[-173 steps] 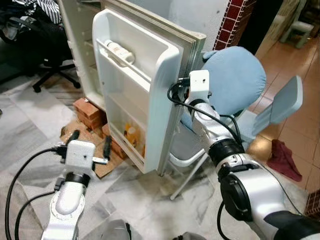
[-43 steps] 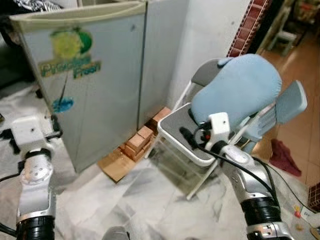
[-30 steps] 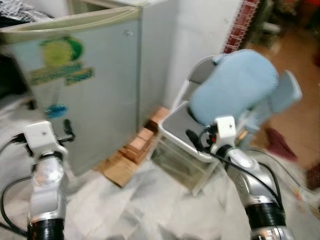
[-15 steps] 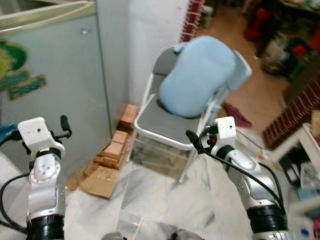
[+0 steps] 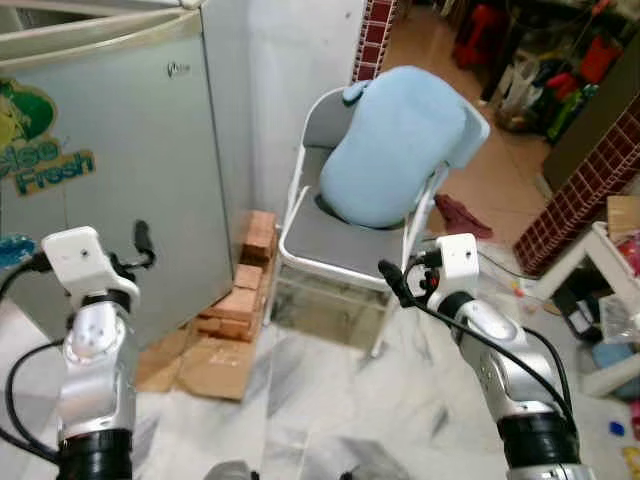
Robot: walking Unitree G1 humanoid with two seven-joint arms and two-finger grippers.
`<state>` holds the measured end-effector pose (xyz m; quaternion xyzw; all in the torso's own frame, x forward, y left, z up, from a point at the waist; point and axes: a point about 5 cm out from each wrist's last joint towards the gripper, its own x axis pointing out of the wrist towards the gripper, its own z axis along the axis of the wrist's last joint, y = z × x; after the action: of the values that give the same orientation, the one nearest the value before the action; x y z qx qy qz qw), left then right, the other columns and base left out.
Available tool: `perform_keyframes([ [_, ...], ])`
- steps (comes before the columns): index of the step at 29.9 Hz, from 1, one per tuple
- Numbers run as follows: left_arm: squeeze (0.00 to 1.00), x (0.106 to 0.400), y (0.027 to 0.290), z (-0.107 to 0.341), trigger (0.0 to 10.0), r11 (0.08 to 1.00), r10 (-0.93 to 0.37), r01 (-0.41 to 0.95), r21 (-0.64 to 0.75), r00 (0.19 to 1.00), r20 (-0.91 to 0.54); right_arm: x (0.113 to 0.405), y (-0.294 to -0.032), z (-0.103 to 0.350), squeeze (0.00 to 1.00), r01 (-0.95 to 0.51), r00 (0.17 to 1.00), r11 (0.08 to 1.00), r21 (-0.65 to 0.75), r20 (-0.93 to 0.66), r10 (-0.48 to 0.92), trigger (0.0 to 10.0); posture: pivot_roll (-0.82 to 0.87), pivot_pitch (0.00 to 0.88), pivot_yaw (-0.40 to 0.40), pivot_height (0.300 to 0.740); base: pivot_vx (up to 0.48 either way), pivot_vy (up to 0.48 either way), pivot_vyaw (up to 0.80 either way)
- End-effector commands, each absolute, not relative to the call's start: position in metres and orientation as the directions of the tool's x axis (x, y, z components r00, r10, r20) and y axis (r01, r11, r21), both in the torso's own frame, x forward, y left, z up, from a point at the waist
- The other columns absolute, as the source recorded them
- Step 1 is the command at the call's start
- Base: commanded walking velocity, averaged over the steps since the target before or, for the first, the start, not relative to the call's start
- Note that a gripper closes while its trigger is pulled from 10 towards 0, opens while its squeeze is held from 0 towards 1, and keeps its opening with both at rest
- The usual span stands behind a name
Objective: Restocking fridge
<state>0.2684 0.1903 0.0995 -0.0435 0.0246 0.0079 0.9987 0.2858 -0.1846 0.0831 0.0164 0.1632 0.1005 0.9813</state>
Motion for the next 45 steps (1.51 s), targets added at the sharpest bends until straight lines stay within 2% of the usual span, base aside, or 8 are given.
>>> perform_keyframes([
  [1, 0.0, 0.268, 0.18, 0.106, 10.0, 0.993, -0.088, 0.085, -0.081, 0.996, -0.034, 0.288, -0.186, 0.091, 0.0, -0.166, 0.948, 0.985, 0.051, -0.268, 0.173, 10.0, 0.05, 0.0, -0.045, 0.74, 0.0, 0.435, 0.0],
  [3, 0.0, 0.264, 0.172, 0.106, 10.0, 0.984, -0.158, 0.154, -0.091, 0.986, -0.044, 0.286, -0.192, 0.091, 0.0, -0.116, 0.959, 0.992, 0.044, -0.256, 0.123, 10.0, 0.05, 0.0, -0.036, 0.74, 0.0, 0.435, 0.0],
  [7, 0.0, 0.257, 0.169, 0.104, 10.0, 0.977, -0.196, 0.19, -0.096, 0.979, -0.059, 0.277, -0.202, 0.089, 0.0, -0.049, 0.967, 0.998, 0.044, -0.25, 0.058, 10.0, 0.04, 0.0, -0.028, 0.74, 0.0, 0.435, 0.0],
  [15, 0.0, 0.239, 0.156, 0.095, 10.0, 0.951, -0.279, 0.262, -0.162, 0.955, -0.097, 0.266, -0.208, 0.083, 0.0, -0.018, 0.961, 0.999, 0.039, -0.274, 0.028, 10.0, 0.03, 0.0, -0.019, 0.74, 0.0, 0.436, -0.8],
  [27, 0.0, 0.239, 0.14, 0.099, 10.0, 0.916, -0.387, 0.367, -0.161, 0.914, -0.119, 0.271, -0.208, 0.089, 0.0, 0.025, 0.97, 0.999, 0.042, -0.242, -0.014, 10.0, 0.03, 0.0, -0.03, 0.74, 0.0, 0.447, -0.8],
  [33, 0.0, 0.232, 0.129, 0.099, 10.0, 0.868, -0.483, 0.456, -0.198, 0.867, -0.122, 0.276, -0.208, 0.092, 0.0, 0.048, 0.973, 0.998, 0.051, -0.229, -0.035, 10.0, 0.03, 0.0, -0.028, 0.74, 0.0, 0.479, -0.8],
  [40, 0.0, 0.233, 0.127, 0.1, 10.0, 0.862, -0.502, 0.484, -0.153, 0.856, -0.121, 0.276, -0.208, 0.09, 0.0, 0.064, 0.972, 0.996, 0.057, -0.232, -0.049, 10.0, 0.04, 0.0, -0.028, 0.74, 0.0, 0.414, -0.8],
  [45, 0.0, 0.238, 0.13, 0.109, 10.0, 0.865, -0.495, 0.482, -0.143, 0.865, -0.081, 0.279, -0.207, 0.092, 0.0, 0.076, 0.973, 0.995, 0.061, -0.224, -0.06, 10.0, 0.04, 0.0, -0.027, 0.74, 0.163, 0.0, -0.8],
])
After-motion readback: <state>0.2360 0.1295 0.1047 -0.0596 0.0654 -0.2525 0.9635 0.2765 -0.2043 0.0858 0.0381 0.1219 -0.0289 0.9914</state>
